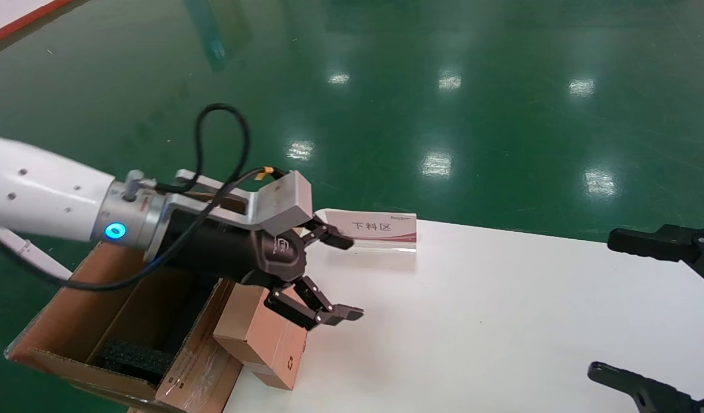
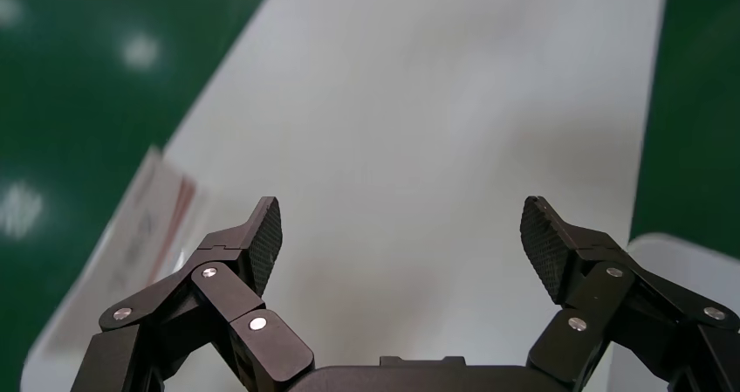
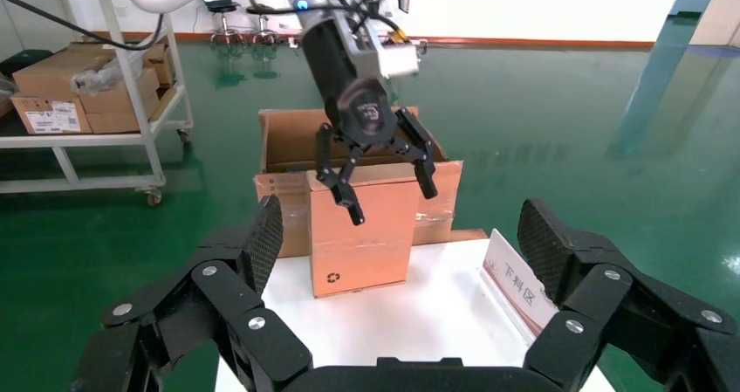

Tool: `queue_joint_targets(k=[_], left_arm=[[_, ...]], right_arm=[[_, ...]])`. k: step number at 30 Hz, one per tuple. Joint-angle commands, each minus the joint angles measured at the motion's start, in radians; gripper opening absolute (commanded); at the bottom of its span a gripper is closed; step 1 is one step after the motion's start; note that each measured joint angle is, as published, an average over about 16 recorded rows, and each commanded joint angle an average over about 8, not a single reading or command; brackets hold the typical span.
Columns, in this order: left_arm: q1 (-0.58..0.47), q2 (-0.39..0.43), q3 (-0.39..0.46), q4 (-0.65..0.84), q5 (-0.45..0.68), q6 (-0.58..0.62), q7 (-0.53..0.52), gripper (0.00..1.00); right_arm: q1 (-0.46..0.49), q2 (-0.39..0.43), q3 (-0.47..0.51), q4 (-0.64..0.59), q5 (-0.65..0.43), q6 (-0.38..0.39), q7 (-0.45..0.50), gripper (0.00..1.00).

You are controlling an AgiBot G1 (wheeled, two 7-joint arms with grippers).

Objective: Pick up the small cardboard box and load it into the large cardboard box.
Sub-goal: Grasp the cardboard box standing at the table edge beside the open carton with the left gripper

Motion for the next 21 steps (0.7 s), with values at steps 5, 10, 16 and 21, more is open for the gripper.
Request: queue_joint_targets(k=[5, 10, 16, 21], left_arm=[[-0.128, 0.044, 0.107, 0.005, 0.179, 0.052, -0.175, 1.00], [-0.212, 0.060, 0.194, 0.001, 0.260, 0.060, -0.281, 1.00], [-0.294, 0.060, 0.277, -0.007, 0.295, 0.059, -0.366, 1.00], [-0.363, 0.058, 0.368, -0.011, 0.318, 0.066, -0.428, 1.00]], right_arm=[[0.000, 0.000, 0.000, 0.000, 0.000, 0.000, 0.000, 1.00], [0.000, 0.000, -0.001, 0.000, 0.001, 0.000, 0.000, 1.00], [0.000, 0.001, -0.001, 0.000, 0.001, 0.001, -0.001, 1.00], [0.000, 0.001, -0.002, 0.000, 0.001, 0.001, -0.001, 1.00]])
